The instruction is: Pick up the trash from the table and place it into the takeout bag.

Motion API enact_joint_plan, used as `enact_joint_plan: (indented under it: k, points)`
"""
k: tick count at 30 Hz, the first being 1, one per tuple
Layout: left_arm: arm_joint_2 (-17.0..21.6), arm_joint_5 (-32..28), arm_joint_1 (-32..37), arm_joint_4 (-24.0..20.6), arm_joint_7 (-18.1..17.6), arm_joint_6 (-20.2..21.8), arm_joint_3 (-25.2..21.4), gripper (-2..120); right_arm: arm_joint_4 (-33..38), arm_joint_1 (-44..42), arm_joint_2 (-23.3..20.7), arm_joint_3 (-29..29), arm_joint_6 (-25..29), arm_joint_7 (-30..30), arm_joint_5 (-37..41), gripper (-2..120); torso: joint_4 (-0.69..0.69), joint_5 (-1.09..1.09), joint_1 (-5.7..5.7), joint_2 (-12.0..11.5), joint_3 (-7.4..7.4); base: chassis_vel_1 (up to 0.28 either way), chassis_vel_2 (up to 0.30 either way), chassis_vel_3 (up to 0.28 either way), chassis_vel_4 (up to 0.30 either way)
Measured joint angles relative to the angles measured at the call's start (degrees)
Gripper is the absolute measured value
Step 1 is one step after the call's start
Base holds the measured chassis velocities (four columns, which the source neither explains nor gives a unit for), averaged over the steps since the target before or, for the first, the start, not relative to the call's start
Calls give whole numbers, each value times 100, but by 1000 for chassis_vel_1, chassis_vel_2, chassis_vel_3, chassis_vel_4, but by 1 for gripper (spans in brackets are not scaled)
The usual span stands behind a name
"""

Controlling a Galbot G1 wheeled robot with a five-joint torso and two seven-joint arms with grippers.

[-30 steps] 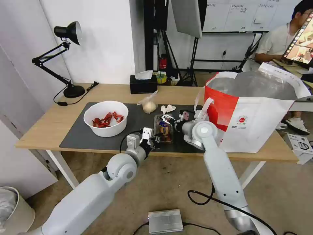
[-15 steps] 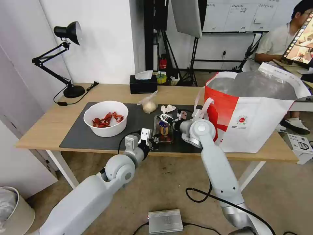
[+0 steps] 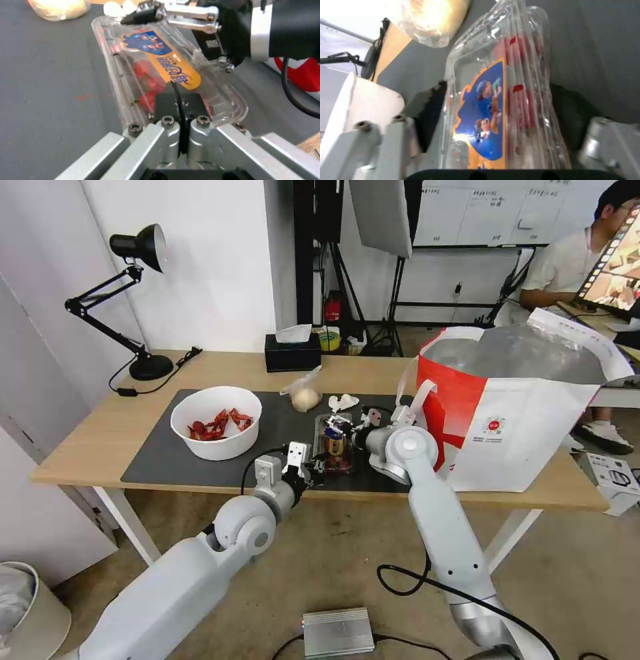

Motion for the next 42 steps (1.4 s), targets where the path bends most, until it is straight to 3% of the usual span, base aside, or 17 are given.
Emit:
enact_joint_plan:
  k: [3, 15, 26, 42]
  points:
    - [-17, 0, 1, -4, 0, 0, 10, 0, 2, -48, 0, 15, 3, 42, -5, 52, -2, 0, 0, 0, 0, 0, 0, 0, 0]
    - [-11, -18, -21, 10, -1, 0, 23, 0, 18, -95, -13, 100, 5, 64, 20, 12, 4, 1, 1, -1, 1, 0, 0, 0, 0]
    - [-23, -61, -34, -17, 1, -9, -7, 0, 51, -118, -55, 96, 4, 81, 29, 4, 4, 1, 1, -1, 1, 0, 0, 0, 0]
    - [253, -112, 240, -296, 53, -131, -427, 0, 58, -163, -38, 139, 1, 80, 34, 4, 1, 0, 1, -1, 1, 0, 0, 0, 0]
